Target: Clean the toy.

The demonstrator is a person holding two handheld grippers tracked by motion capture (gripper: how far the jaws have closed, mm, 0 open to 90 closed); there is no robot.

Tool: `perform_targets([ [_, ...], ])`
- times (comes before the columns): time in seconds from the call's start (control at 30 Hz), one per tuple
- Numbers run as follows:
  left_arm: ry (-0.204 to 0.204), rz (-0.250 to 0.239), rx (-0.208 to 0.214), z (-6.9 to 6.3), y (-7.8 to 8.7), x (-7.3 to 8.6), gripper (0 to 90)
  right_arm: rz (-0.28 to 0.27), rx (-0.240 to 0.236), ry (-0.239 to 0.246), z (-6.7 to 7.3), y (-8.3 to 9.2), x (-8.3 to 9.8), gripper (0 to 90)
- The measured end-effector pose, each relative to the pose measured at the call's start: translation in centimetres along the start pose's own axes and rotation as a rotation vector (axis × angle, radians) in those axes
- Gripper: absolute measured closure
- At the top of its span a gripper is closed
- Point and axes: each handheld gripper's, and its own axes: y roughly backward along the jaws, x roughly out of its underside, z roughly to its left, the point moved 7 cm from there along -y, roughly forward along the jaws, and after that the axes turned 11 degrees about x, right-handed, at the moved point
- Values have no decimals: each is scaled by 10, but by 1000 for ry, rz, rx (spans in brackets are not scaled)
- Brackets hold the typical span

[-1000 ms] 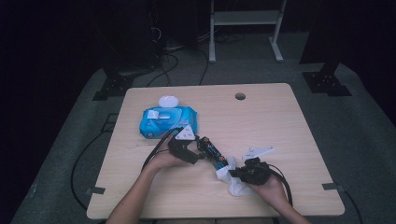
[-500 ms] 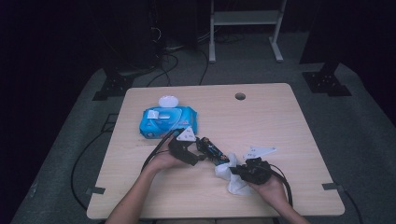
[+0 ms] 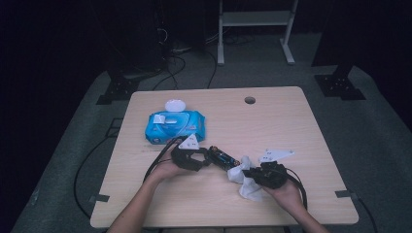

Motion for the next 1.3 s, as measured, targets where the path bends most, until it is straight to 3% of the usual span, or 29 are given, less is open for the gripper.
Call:
perform_targets([
  [0.07, 20, -19, 2, 3, 1, -1, 582, 1, -22, -1, -1, 0, 0, 848],
  [0.17, 38, -22, 1, 5, -2, -3, 607, 0, -37, -7, -4, -2, -1, 848],
  [0.27, 85, -41, 18, 8, -2, -5, 623, 5, -61, -8, -6, -2, -2, 848],
  [0.6, 140, 24, 112, -1, 2, -5, 667, 17, -160, -74, -15, 1, -3, 848],
  [0.8, 238, 43, 157, 4, 2, -8, 666, 55, -218, -140, -26, -1, -7, 849],
  [0.87, 282, 55, 163, 7, 1, -11, 666, 62, -239, -168, -31, -3, -9, 849],
  [0.93, 300, 66, 153, 10, 0, -15, 662, 69, -264, -212, -36, -5, -12, 849],
  [1.13, 389, 53, 148, 21, -3, -23, 654, 70, -220, -241, -52, -13, -17, 849],
  [1.27, 380, 84, 91, 27, -12, -26, 614, 62, -203, -274, -59, -17, -21, 848],
  [1.3, 380, 75, 102, 27, -15, -27, 621, 59, -202, -275, -60, -18, -22, 849],
])
